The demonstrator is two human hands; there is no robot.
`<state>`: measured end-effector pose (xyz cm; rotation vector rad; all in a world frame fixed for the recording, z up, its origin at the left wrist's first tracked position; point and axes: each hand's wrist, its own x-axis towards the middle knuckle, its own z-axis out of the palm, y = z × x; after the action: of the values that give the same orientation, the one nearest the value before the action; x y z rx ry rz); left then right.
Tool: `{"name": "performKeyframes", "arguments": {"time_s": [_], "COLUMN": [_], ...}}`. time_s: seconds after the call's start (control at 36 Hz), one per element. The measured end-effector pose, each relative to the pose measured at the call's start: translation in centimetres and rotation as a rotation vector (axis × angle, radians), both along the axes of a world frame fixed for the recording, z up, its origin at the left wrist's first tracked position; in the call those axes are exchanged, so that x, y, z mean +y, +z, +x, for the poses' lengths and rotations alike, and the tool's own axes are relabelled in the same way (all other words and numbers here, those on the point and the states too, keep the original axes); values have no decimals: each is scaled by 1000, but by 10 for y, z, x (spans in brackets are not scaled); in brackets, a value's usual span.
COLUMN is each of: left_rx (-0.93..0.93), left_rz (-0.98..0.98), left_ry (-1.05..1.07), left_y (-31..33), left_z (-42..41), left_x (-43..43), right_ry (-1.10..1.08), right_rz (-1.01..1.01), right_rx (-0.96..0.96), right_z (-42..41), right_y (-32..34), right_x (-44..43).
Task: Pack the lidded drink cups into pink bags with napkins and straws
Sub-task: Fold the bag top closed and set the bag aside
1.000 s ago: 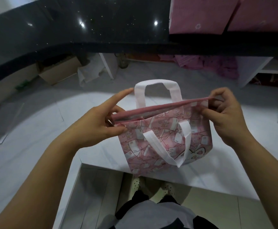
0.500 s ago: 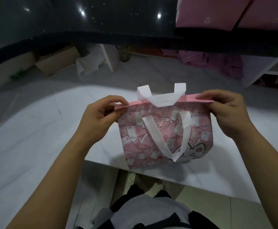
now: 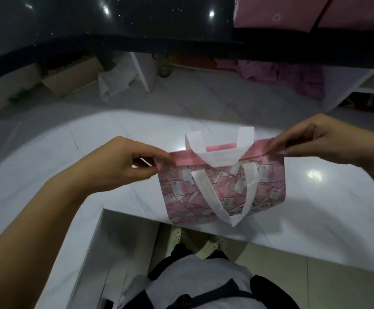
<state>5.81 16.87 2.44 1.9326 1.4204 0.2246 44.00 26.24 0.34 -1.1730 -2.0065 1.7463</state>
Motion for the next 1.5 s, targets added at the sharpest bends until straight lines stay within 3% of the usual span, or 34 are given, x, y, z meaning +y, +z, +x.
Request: {"name": "performKeyframes", "arguments": {"time_s": [0.08,0.22,0.31,0.5,0.61,0.78,1.06,1.33,1.5], "left_rx": [-22,-154,-183,-127,-77,20,304,268,182], "left_rz": [-18,212,278,345,262,239,283,234,153], "left_ry": [16,123,233,287,281,168,48,16,83], "left_y": [1,-4,-10,-12,-3,-1,13,10,18], "left_z": [-1,8,13,24,27,51,100,89,57], "left_x": [-8,-22,-28,-35,-40,-54,-35,-33,-33], "right_ry": [0,-150,-242,-326,-263,37,52,54,62], "right_rz": [34,324,356,550,611,778,951,965,798], "right_rx": [8,66,101,-116,-261,-443,-503,-447,-459], "right_z": [4,0,3,7,6,-27,-60,-56,-32], "right_y": [7,2,-5,-9,4,23,9,3,12], "right_x": [-10,-35,-45,-69,-81,-89,-94,-92,-86]}}
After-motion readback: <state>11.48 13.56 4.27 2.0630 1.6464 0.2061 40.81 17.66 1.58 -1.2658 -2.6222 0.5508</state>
